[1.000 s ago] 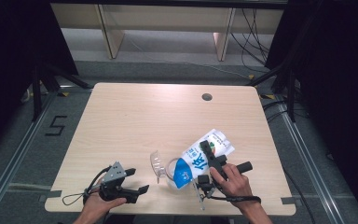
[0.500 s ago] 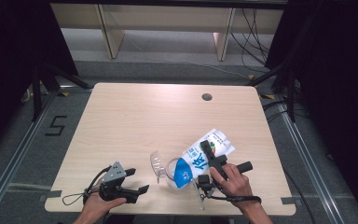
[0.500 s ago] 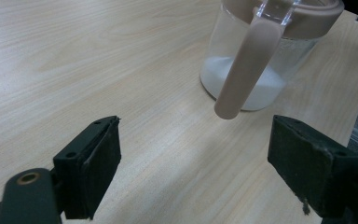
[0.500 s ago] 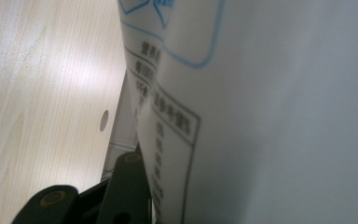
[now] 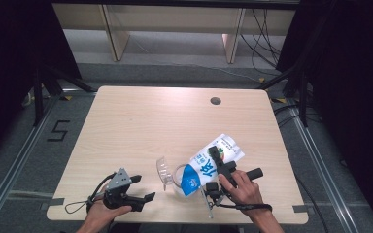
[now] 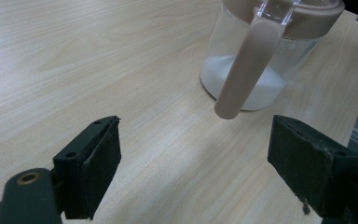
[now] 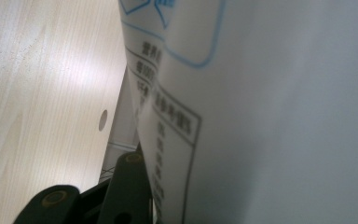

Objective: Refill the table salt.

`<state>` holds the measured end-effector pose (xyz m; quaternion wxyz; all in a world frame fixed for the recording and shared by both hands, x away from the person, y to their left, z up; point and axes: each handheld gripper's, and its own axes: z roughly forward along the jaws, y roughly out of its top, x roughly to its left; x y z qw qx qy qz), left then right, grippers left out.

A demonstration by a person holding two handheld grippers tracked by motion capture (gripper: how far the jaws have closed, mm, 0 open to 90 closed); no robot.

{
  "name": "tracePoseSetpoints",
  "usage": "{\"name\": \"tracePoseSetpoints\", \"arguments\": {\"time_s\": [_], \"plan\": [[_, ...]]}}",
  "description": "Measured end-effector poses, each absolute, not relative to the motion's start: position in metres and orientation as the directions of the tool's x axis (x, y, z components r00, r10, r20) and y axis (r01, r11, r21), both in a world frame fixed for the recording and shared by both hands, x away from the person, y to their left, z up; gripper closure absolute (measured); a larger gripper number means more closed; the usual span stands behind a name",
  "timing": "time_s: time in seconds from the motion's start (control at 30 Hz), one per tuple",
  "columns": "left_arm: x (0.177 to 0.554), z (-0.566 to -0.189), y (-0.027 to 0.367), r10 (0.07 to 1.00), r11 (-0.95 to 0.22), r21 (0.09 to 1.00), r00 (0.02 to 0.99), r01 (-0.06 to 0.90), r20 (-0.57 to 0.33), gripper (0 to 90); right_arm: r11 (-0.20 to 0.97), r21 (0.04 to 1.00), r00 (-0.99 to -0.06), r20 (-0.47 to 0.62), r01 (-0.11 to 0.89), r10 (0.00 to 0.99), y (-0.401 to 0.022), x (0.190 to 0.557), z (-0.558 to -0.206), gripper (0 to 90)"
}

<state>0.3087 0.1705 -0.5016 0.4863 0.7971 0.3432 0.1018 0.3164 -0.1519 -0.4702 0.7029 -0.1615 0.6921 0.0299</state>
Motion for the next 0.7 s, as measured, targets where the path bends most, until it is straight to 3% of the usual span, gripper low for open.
{"name": "tracePoseSetpoints", "arguments": {"time_s": [0.7], "plan": [[0.3086,-0.5015,0.1706,0.646,-0.292,0.845,0.744,0.448,-0.172,16.7,0.939,-0.198,0.056,-0.98,-0.281,-0.19,-0.1525,0.3179,-0.4699,66.9]]}}
